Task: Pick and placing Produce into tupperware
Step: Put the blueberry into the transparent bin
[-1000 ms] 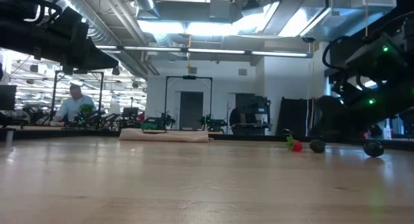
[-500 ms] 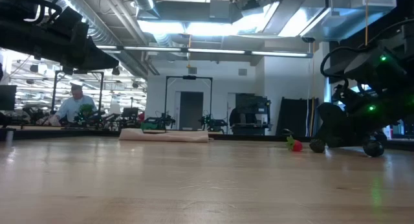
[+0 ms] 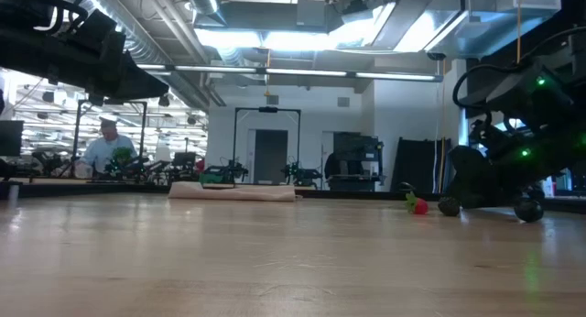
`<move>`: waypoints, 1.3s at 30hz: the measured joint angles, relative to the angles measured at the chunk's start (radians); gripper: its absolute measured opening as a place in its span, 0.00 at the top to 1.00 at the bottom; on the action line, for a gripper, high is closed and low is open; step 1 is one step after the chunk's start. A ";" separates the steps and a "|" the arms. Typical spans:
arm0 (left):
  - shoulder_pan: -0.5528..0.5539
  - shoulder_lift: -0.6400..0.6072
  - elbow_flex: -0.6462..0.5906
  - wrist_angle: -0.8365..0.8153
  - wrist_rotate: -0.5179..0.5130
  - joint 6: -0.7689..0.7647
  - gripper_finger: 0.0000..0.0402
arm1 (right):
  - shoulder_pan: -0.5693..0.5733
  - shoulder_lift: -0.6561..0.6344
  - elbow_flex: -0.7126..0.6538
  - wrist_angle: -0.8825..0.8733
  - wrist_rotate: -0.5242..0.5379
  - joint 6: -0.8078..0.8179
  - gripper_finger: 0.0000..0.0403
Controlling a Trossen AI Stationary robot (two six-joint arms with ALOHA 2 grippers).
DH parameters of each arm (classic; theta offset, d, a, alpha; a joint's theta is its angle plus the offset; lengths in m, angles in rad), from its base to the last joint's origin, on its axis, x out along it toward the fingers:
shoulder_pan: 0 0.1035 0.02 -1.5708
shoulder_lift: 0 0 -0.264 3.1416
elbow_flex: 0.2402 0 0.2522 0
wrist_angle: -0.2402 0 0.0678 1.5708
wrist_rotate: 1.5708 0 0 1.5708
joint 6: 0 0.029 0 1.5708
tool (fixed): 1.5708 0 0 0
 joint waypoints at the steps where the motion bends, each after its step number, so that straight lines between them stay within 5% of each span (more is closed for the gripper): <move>1: 0.000 0.000 0.000 0.000 0.000 0.000 0.71 | 0.000 0.000 0.001 -0.004 0.002 -0.001 0.27; 7: 0.000 0.000 0.000 0.000 0.000 0.000 0.69 | 0.001 0.001 0.001 -0.017 -0.009 -0.147 0.27; 21: 0.000 0.000 0.000 -0.044 0.000 0.049 0.69 | 0.001 0.000 0.003 -0.062 -0.001 -0.083 0.28; 39: 0.000 0.000 0.000 -0.045 0.000 0.051 0.77 | 0.000 -0.002 0.004 -0.127 0.014 -0.048 0.53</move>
